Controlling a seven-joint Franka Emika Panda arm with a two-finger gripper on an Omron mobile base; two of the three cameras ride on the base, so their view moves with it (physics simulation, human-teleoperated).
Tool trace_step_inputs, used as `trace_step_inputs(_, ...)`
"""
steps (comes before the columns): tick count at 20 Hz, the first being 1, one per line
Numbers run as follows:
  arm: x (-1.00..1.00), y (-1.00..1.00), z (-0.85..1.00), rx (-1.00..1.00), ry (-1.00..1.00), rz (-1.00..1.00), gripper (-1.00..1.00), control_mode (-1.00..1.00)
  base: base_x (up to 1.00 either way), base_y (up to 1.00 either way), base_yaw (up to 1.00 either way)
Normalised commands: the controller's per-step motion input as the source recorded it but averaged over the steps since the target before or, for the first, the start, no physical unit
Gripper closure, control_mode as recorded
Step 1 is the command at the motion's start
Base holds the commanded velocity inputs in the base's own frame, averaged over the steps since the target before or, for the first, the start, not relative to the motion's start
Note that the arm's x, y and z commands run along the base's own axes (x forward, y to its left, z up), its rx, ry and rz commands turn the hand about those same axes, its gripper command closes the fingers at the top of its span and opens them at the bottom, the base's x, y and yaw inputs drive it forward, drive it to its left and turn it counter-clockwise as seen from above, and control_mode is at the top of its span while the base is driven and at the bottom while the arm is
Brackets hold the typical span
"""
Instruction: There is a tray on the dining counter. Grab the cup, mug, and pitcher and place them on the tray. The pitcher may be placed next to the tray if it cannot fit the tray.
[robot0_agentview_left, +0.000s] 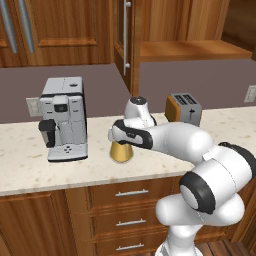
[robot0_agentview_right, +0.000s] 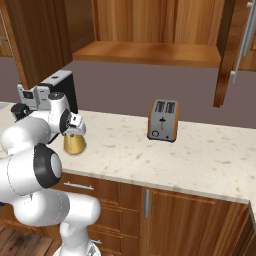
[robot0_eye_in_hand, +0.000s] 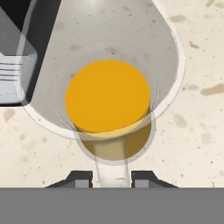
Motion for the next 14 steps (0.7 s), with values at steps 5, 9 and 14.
trace_step_inputs(5, 0.00, 0.00, 0.01, 0.00, 0.01, 0.00, 1.00, -1.00, 0.00, 0.00, 0.00)
trace_step_inputs(9, -0.08, -0.14, 0.14, 0.03, 0.00, 0.00, 1.00, -1.00, 0.00, 0.00, 0.00)
trace_step_inputs(14, -0.12, -0.40, 0.14, 0.00, 0.00, 0.00, 1.00, -1.00, 0.00, 0.00, 0.00)
